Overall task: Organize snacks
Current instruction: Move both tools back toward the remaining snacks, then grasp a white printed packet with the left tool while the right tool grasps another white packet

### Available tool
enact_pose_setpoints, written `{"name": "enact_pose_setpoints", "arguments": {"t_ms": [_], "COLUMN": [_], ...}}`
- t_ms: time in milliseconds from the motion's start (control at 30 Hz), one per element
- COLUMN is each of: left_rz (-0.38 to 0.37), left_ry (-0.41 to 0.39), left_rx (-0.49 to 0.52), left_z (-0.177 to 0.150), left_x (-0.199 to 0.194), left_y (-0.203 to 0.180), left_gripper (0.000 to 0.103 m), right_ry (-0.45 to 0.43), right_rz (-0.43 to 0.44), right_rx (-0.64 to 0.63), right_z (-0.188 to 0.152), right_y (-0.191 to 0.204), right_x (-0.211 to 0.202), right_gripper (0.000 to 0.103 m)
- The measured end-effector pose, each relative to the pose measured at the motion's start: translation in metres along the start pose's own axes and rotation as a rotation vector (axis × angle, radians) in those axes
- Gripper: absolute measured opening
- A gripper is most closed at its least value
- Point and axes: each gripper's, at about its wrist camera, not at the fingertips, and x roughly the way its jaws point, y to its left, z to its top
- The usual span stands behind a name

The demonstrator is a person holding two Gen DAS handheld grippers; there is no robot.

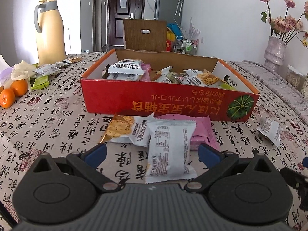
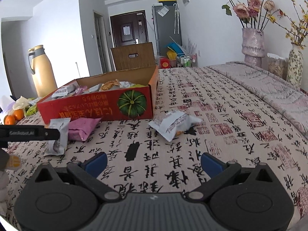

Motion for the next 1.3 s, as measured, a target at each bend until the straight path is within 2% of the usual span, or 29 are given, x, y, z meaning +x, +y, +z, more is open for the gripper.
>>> {"name": "enact_pose_setpoints", "arguments": {"t_ms": [67,200,367,533,600,633,967,1300], "left_rz": [0.004,0.002,-0.006,-0.016,-0.022,-0.028,-0.052,-0.065], "left_ry": [0.002,0.006,0.011,0.021,0.021,0.02,0.0,-0.065], "left_rx": [0.003,0.014,0.028,0.032,0.035,0.038,0.038,0.023], "left_z": [0.0,0.001,0.001,0.0,-0.001,-0.001,-0.003,-0.003], "left_x": [0.002,0.005,0.009,0.012,0.013,0.013,0.007,-0.015], "left_y": [-0.003,-0.009,-0.016,-0.017,-0.017,-0.017,-0.017,-0.007], "left_gripper": [0.103,0.094,0.077,0.052,0.049,0.043,0.04,0.04], "right_ry": [0.0,0.001,0.007,0.011,0.012,0.013,0.021,0.027], "right_rz": [0.004,0.011,0.015,0.015,0.014,0.014,0.012,0.005], "right_rx": [0.008,0.008,0.008,0.01,0.011,0.011,0.011,0.009], "right_z": [-0.001,-0.002,-0.003,-0.004,-0.004,-0.004,-0.007,-0.007], "right_y": [-0.001,0.001,0.001,0.001,0.001,0.0,0.0,0.001], "right_x": [-0.001,-0.002,0.0,0.002,0.002,0.002,0.004,0.005], "right_gripper": [0.103,0.103,0.103,0.103,0.103,0.103,0.103,0.103]}}
